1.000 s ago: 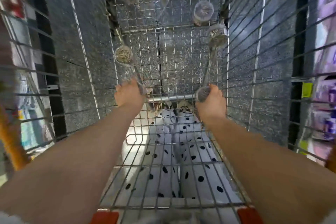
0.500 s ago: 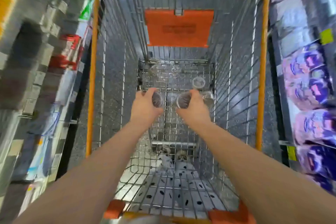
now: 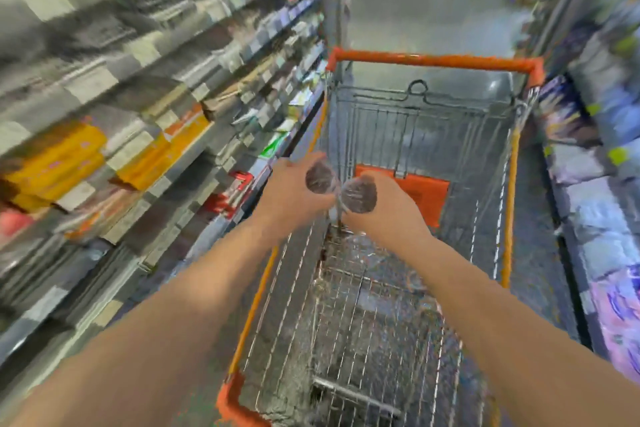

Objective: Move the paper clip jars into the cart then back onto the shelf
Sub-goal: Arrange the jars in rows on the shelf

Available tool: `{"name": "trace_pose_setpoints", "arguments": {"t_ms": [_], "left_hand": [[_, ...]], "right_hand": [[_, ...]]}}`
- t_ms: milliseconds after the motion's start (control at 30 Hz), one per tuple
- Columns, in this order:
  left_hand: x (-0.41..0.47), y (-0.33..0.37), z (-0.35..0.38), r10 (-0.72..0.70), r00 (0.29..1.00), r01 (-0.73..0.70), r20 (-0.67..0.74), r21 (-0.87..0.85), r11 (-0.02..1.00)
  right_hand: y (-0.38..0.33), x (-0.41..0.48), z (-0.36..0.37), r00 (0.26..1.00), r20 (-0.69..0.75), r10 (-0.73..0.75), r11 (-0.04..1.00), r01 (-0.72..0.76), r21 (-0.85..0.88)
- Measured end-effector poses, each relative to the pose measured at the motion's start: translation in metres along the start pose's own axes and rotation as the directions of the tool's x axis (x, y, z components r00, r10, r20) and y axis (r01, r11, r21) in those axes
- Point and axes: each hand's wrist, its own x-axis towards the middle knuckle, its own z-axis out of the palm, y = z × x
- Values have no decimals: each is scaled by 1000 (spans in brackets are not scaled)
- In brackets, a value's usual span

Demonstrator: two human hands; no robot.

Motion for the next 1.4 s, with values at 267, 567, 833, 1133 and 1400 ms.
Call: {"name": "trace_pose_setpoints", "arguments": {"t_ms": [267, 567, 833, 1133, 1400], "left_hand": [[-34, 8, -127, 8, 988, 5, -152, 86, 996], [-141, -43, -260, -58, 958, 103, -282, 148, 984], [-267, -103, -400, -170, 860, 275, -482, 156, 949], [-362, -149, -516, -201, 688, 443, -698, 184, 878], [-386, -193, -596, -261, 576, 544, -775, 125, 830]], "right_hand": [[-115, -8, -6, 965, 5, -262, 961, 260, 91], [-251, -59, 55, 866, 94, -491, 863, 468, 190], [-389, -135, 157, 734, 113, -670, 723, 611, 322], [-528, -175, 238, 548, 185, -816, 570, 706, 421], [-633, -158, 303, 345, 238, -908, 418, 774, 475]]}}
